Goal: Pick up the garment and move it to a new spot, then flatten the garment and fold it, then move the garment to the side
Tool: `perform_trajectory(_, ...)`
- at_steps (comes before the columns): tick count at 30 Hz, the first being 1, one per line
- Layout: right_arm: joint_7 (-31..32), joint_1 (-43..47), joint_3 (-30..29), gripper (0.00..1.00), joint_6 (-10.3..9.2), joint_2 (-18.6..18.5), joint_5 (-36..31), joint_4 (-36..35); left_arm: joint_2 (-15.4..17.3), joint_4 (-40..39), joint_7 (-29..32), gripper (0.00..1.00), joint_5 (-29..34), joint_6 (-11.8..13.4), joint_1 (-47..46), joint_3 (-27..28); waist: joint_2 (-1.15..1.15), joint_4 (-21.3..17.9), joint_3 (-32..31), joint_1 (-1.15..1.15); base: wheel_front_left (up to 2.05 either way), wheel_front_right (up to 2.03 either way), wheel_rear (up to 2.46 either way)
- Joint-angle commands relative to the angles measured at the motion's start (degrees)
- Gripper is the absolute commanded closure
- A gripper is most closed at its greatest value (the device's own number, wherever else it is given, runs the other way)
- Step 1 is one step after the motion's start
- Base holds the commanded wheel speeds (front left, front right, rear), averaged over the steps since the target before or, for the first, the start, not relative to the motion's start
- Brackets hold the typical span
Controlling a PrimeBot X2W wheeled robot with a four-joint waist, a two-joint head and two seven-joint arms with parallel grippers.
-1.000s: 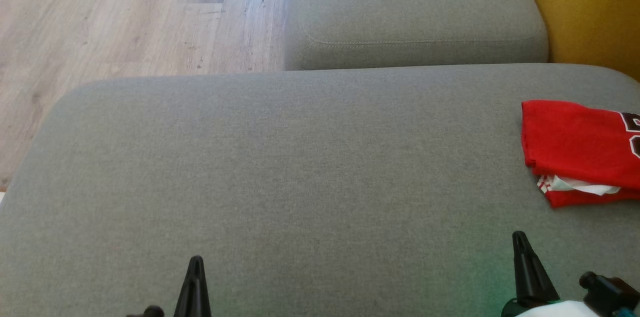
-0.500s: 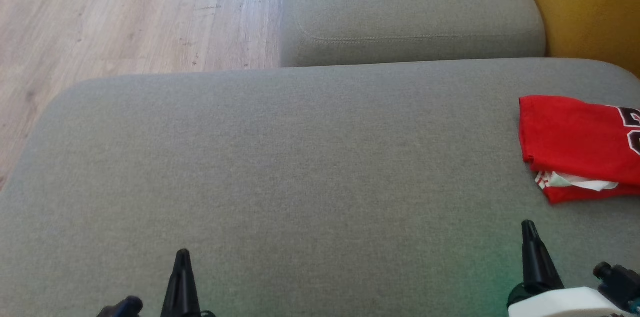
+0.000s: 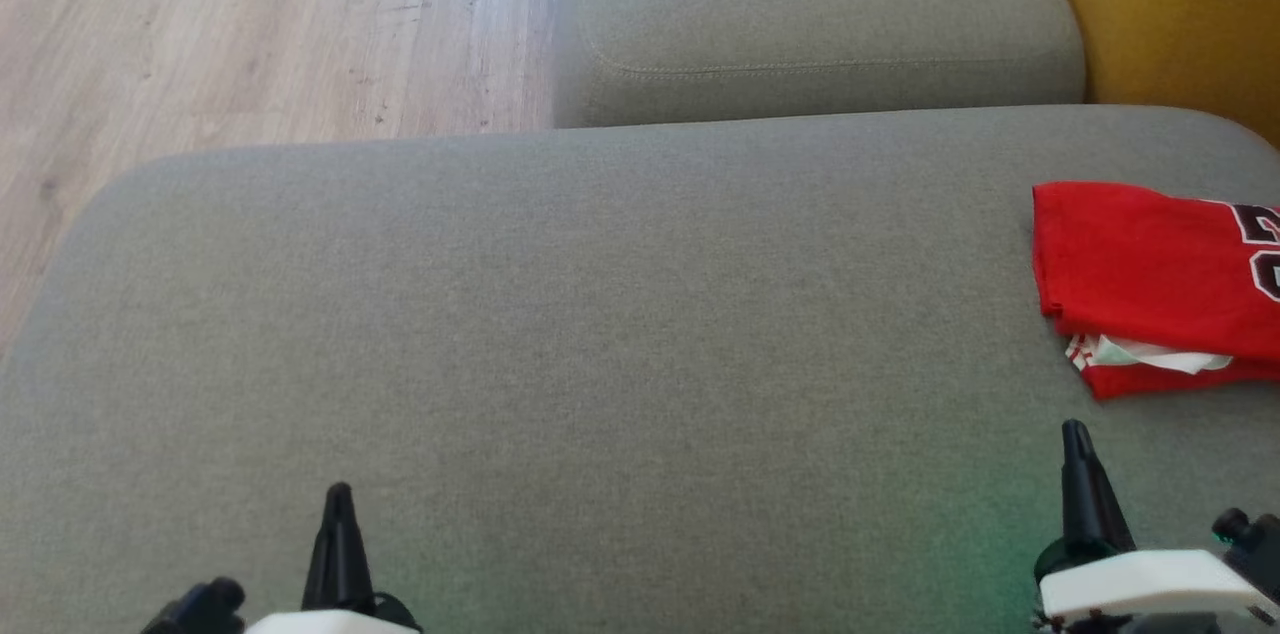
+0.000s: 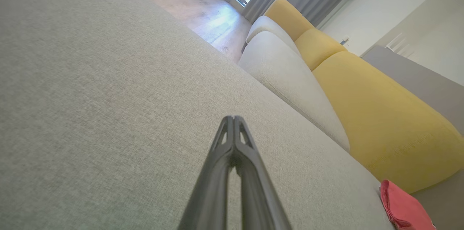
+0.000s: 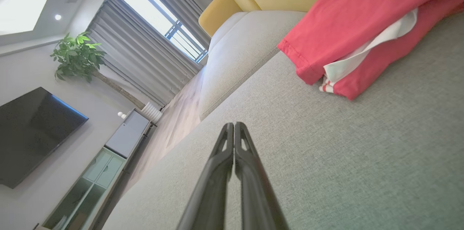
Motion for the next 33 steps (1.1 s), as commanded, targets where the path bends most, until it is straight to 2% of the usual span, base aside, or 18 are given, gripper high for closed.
perform_trajectory(1, 0.7, -2.9, 0.0, 1.00, -0.02, -0.5, 1.9, -1.4, 0.5, -1.3, 0.3, 1.00, -1.8, -0.6, -3.0, 1.9, 0.00, -0.1, 0.1, 0.00, 0.00, 0.00, 0.00)
perform_trajectory(33, 6.2, -8.3, -2.9, 1.00, -0.04, -0.2, 24.4, 0.1, 0.6, 1.7, 5.9, 1.00, -25.4, -4.8, -8.7, 8.0, 0.00, -1.4, 1.7, 0.00, 0.00, 0.00, 0.00)
